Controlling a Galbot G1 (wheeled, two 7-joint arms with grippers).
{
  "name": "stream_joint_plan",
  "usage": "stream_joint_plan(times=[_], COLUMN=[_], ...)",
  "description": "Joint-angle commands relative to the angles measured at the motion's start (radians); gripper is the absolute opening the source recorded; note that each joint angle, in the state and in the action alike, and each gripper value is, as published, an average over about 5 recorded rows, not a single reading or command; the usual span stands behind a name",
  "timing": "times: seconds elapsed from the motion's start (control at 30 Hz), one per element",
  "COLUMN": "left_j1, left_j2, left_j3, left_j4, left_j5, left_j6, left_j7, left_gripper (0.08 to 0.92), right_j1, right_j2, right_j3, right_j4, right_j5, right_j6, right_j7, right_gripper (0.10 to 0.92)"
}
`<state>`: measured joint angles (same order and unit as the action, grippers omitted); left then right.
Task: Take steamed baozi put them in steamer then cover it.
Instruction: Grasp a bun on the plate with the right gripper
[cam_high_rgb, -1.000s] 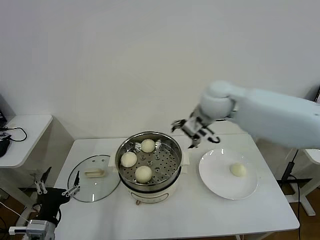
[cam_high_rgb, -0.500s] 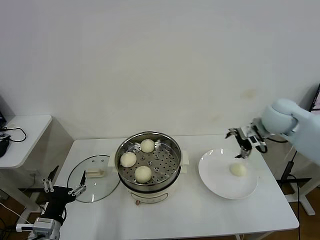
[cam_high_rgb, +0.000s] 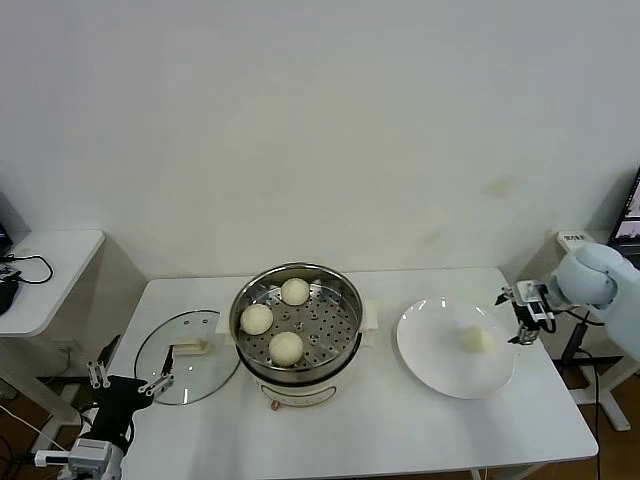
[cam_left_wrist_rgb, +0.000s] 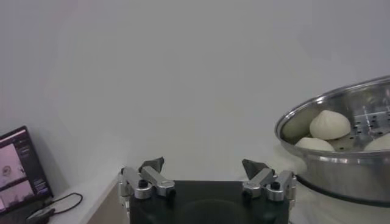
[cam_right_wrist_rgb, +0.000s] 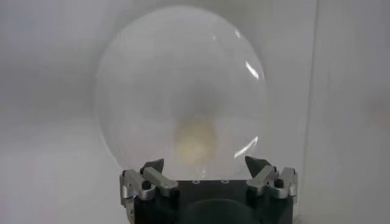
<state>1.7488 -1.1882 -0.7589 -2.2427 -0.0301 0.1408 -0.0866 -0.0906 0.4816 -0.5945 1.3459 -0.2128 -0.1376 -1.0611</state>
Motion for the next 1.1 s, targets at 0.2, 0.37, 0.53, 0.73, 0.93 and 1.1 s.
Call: stream_joint_plan(times=[0.2, 0.37, 0.53, 0.73, 0.93, 1.1], left_j1=[0.011, 0.012, 0.012, 0.014, 0.016, 0.015], left_j2=[-0.004, -0.004, -0.005, -0.007, -0.009, -0.01], left_j3=[-0.017, -0.021, -0.023, -0.023, -0.022, -0.022], left_j4=[0.003, 0.005, 0.006, 0.004, 0.003, 0.002], left_j5=[0.002, 0.002, 0.001, 0.0, 0.0, 0.001], left_j6=[0.002, 0.002, 0.001, 0.001, 0.001, 0.001], left_j7=[0.001, 0.001, 0.001, 0.001, 0.001, 0.0], left_gripper=[0.823, 0.823, 0.823, 0.823, 0.823, 0.823], right_j1=[-0.105, -0.099, -0.096, -0.099, -0.105, -0.105], right_j2=[0.229, 0.27, 0.277, 0.281, 0.272, 0.266], right_j3=[0.107, 0.093, 0.078, 0.075, 0.074, 0.075], right_j4=[-0.298, -0.319, -0.322, -0.322, -0.314, -0.304], right_j5=[-0.098, -0.1, -0.098, -0.099, -0.104, -0.102], right_j6=[0.051, 0.045, 0.039, 0.029, 0.02, 0.015], right_j7=[0.02, 0.013, 0.006, -0.001, -0.007, -0.011], right_gripper=[0.823, 0.823, 0.816, 0.812, 0.766, 0.69])
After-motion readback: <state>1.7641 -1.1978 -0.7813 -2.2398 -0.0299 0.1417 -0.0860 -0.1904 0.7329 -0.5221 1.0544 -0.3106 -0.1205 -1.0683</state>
